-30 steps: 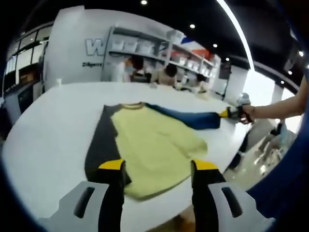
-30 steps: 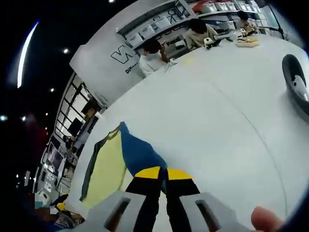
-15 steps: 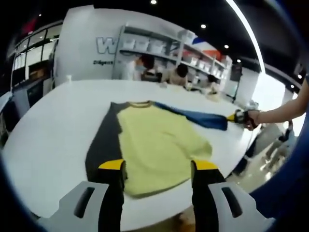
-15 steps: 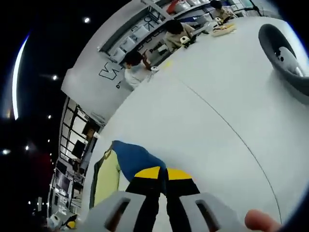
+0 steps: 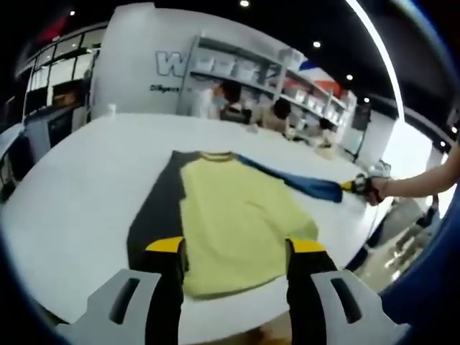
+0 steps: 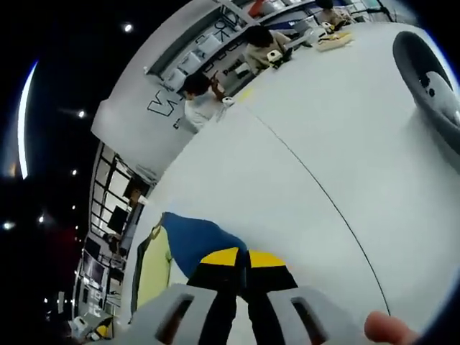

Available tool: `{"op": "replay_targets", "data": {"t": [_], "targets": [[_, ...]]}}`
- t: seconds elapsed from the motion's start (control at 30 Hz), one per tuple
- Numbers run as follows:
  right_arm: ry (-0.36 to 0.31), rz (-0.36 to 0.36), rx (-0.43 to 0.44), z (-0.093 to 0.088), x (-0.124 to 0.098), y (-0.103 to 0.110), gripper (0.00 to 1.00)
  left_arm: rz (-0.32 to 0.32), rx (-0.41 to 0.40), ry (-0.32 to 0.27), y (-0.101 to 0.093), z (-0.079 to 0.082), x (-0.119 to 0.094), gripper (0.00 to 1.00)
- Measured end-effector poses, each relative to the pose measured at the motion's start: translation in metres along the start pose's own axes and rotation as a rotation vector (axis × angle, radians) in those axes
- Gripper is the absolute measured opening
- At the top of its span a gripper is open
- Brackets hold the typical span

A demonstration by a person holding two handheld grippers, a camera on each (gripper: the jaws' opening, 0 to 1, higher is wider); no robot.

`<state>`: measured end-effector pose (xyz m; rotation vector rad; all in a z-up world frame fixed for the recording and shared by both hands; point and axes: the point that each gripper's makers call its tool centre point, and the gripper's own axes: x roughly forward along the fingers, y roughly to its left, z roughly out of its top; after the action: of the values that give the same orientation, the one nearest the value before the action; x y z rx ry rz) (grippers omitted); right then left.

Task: Fold the garment on the visible template until the final outline fits inside the template.

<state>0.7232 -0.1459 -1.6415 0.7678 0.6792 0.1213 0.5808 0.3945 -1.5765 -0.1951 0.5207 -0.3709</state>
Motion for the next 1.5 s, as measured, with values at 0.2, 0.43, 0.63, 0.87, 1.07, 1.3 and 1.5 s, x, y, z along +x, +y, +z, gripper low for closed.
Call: {"op": "replay_targets", "data": {"t": [0.2, 0.43, 0.63, 0.87, 1.07, 1.3, 1.5], "targets": [[-0.011, 0.0, 0.017, 0.006, 0.001, -0.01, 0.0, 0.03, -0.015, 0.0, 0.003, 0.002, -0.004, 0.53], [-0.03, -0.007, -0.037, 0.036, 0.013, -0.011, 0.0, 0.067, -0.036, -0.007, 0.002, 0.003, -0.006, 0.53], [-0.041, -0.014, -0.072, 0.058, 0.023, -0.01, 0.0, 0.077, -0.047, -0.006, -0.006, -0.003, -0.005, 0.53], [-0.043, -0.023, -0.097, 0.08, 0.038, -0.015, 0.0, 0.087, -0.056, -0.001, -0.008, -0.007, -0.002, 0.53], [-0.038, -0.032, -0.112, 0.092, 0.05, -0.023, 0.0, 0.095, -0.059, 0.005, -0.008, -0.008, 0.002, 0.53], [-0.046, -0.035, -0.117, 0.097, 0.058, -0.017, 0.0, 0.103, -0.059, 0.018, -0.012, -0.008, 0.004, 0.53], [-0.046, -0.033, -0.113, 0.104, 0.065, -0.016, 0.0, 0.111, -0.062, 0.017, -0.014, -0.007, 0.007, 0.53]]}}
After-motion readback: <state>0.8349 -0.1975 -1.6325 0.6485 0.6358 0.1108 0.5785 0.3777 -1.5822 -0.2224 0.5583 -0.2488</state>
